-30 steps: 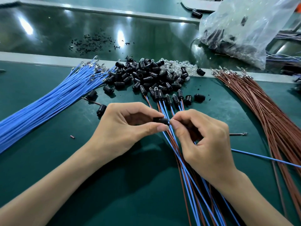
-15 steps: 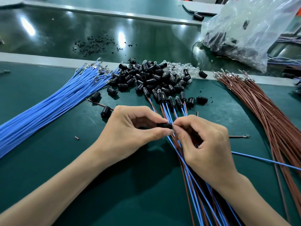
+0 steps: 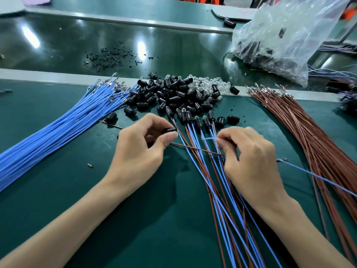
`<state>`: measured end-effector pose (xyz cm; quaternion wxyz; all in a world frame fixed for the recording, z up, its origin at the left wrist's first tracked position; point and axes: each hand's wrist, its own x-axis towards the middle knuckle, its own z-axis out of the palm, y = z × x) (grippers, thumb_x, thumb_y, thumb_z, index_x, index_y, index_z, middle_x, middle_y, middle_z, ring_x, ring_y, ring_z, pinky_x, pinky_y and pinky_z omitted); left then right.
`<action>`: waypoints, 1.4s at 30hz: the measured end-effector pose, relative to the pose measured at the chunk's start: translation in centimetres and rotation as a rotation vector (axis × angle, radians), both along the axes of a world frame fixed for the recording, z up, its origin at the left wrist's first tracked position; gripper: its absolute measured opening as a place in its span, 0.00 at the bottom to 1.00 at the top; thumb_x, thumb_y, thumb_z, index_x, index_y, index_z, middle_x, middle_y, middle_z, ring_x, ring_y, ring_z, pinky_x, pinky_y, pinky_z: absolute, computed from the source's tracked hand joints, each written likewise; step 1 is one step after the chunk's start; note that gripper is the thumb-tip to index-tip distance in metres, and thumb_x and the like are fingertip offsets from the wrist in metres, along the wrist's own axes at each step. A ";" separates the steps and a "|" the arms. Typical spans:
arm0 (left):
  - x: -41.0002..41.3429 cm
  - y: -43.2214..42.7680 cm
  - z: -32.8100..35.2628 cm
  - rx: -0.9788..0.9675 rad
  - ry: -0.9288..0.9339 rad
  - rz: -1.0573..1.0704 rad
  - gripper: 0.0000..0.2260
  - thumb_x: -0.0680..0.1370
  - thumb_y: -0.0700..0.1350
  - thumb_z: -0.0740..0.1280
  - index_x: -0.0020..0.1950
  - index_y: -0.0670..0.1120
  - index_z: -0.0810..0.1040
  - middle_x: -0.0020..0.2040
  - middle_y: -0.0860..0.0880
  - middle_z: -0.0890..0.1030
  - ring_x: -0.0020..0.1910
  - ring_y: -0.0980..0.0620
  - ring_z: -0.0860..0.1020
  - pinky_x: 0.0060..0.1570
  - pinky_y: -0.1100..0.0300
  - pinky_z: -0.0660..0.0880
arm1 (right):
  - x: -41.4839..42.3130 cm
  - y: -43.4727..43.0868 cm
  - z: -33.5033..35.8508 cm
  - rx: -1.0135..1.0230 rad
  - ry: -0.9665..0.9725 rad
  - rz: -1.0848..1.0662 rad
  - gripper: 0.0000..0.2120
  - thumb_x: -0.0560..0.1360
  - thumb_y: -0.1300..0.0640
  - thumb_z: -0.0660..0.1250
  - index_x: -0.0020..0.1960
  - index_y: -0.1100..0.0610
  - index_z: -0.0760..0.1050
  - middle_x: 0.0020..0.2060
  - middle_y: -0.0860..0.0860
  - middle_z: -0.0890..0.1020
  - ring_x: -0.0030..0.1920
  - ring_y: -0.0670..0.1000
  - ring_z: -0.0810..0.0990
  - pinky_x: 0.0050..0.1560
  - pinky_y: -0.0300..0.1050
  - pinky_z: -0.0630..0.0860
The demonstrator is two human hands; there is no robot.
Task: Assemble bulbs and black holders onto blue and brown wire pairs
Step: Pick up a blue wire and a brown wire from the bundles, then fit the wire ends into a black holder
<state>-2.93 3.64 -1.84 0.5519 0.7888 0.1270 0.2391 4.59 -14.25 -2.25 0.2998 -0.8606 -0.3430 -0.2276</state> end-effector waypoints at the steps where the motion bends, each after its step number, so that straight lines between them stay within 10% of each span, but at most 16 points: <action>1: 0.0 -0.1 0.0 0.016 0.006 -0.010 0.08 0.74 0.38 0.71 0.42 0.50 0.78 0.36 0.54 0.81 0.34 0.61 0.76 0.37 0.72 0.71 | -0.1 0.1 0.1 -0.053 -0.038 -0.040 0.03 0.72 0.63 0.71 0.43 0.57 0.79 0.38 0.49 0.81 0.41 0.54 0.75 0.44 0.46 0.65; 4: -0.1 -0.1 0.0 0.045 0.013 -0.016 0.06 0.75 0.39 0.70 0.46 0.51 0.79 0.39 0.56 0.81 0.34 0.63 0.75 0.38 0.74 0.69 | -0.1 0.1 0.8 -0.150 -0.117 -0.101 0.02 0.72 0.58 0.73 0.42 0.54 0.80 0.43 0.47 0.80 0.45 0.51 0.69 0.45 0.44 0.57; 9: -0.2 -0.1 0.1 0.143 0.015 -0.047 0.05 0.75 0.40 0.70 0.46 0.51 0.80 0.41 0.52 0.81 0.38 0.57 0.78 0.40 0.70 0.72 | 0.7 -0.6 1.4 -0.124 0.052 -0.136 0.02 0.75 0.61 0.70 0.48 0.58 0.81 0.42 0.52 0.81 0.35 0.53 0.77 0.37 0.43 0.73; 14: -0.3 0.0 -0.1 0.218 -0.001 -0.056 0.05 0.74 0.40 0.71 0.45 0.50 0.80 0.39 0.54 0.79 0.37 0.57 0.77 0.40 0.72 0.70 | 1.3 -0.5 1.3 -0.142 0.196 -0.294 0.25 0.76 0.65 0.67 0.71 0.64 0.67 0.72 0.62 0.66 0.66 0.59 0.73 0.64 0.42 0.63; 23: -0.3 -0.2 -0.3 0.287 -0.005 -0.087 0.02 0.75 0.41 0.71 0.46 0.44 0.82 0.41 0.49 0.80 0.38 0.56 0.76 0.41 0.67 0.71 | 0.9 -0.2 1.6 -0.193 0.137 -0.261 0.07 0.76 0.54 0.67 0.52 0.56 0.80 0.43 0.55 0.84 0.40 0.59 0.82 0.39 0.44 0.71; 30: 0.0 -0.1 -0.3 0.402 -0.062 -0.033 0.04 0.76 0.42 0.70 0.48 0.43 0.80 0.41 0.53 0.78 0.35 0.59 0.73 0.40 0.70 0.69 | 3.5 -3.8 2.9 -0.445 0.391 -0.675 0.17 0.76 0.52 0.64 0.60 0.62 0.73 0.58 0.63 0.74 0.56 0.68 0.75 0.54 0.57 0.72; 42: -3.3 6.9 0.6 0.855 0.170 0.348 0.10 0.79 0.50 0.49 0.44 0.45 0.63 0.31 0.45 0.67 0.28 0.47 0.63 0.33 0.54 0.59 | 4.7 -5.0 2.9 -0.340 0.533 -0.690 0.13 0.79 0.53 0.64 0.58 0.59 0.78 0.57 0.65 0.77 0.58 0.66 0.76 0.54 0.54 0.71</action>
